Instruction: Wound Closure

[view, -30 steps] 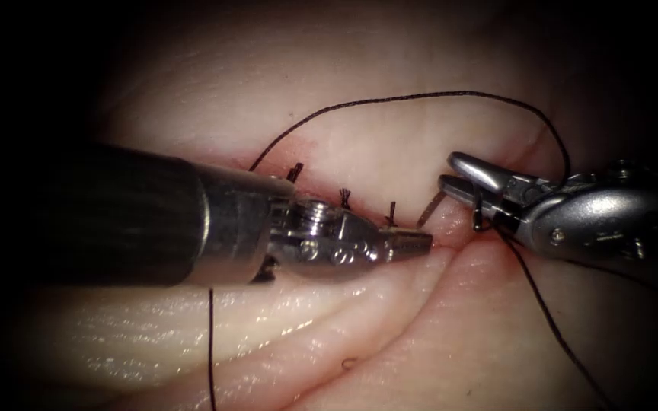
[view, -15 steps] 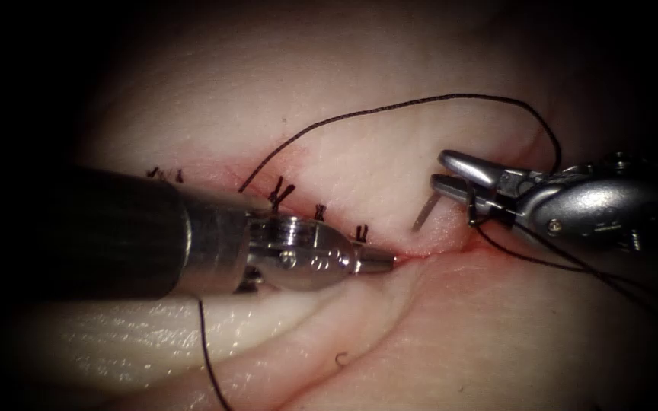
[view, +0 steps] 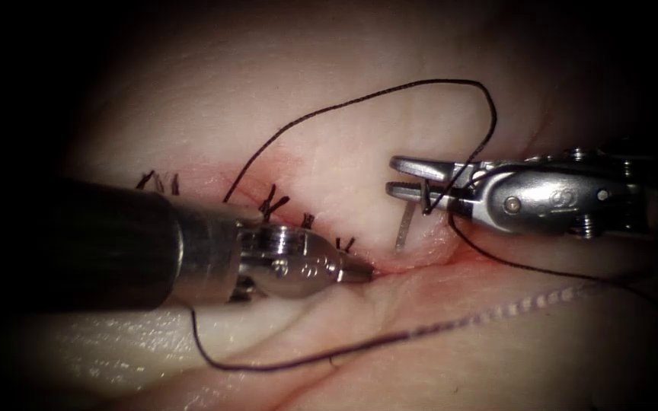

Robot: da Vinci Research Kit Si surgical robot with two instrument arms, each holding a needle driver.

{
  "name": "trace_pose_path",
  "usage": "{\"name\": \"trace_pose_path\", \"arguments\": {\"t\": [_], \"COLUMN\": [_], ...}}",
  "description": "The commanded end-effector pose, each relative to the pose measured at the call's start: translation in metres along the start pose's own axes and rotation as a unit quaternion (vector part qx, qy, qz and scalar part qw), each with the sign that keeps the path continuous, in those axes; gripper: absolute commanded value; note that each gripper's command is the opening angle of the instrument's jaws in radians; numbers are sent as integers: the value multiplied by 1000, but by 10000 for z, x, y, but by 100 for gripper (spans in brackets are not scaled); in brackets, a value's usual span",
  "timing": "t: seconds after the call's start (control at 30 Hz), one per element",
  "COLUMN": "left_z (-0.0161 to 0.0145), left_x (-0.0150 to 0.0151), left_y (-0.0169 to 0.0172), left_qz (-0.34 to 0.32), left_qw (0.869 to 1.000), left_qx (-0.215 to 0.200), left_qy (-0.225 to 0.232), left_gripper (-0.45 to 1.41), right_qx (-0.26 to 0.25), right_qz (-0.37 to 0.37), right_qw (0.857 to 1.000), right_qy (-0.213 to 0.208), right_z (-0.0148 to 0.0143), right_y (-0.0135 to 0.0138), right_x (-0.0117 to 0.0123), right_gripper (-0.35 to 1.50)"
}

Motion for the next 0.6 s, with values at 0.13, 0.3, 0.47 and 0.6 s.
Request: {"name": "trace_pose_path", "arguments": {"t": [0.13, 0.3, 0.47, 0.6], "left_z": [-1, -3, -3, -3], "left_x": [6, 7, 8, 9], "left_y": [-8, -8, -9, -9], "left_qz": [-1, -2, -2, -3], "left_qw": [1000, 1000, 1000, 1000], "left_qx": [4, 3, 5, 5], "left_qy": [-2, -2, -3, -2], "left_gripper": [-5, -5, -5, -5], "right_qx": [7, 8, 1, 0], "right_qz": [12, 6, 9, 19], "right_qw": [1000, 1000, 1000, 1000], "right_qy": [-5, -5, -3, -2], "right_z": [16, 17, 13, 11], "right_y": [-22, -36, -39, -32], "right_x": [-23, -27, -22, -20], "right_gripper": [-35, -35, -35, -35]}}
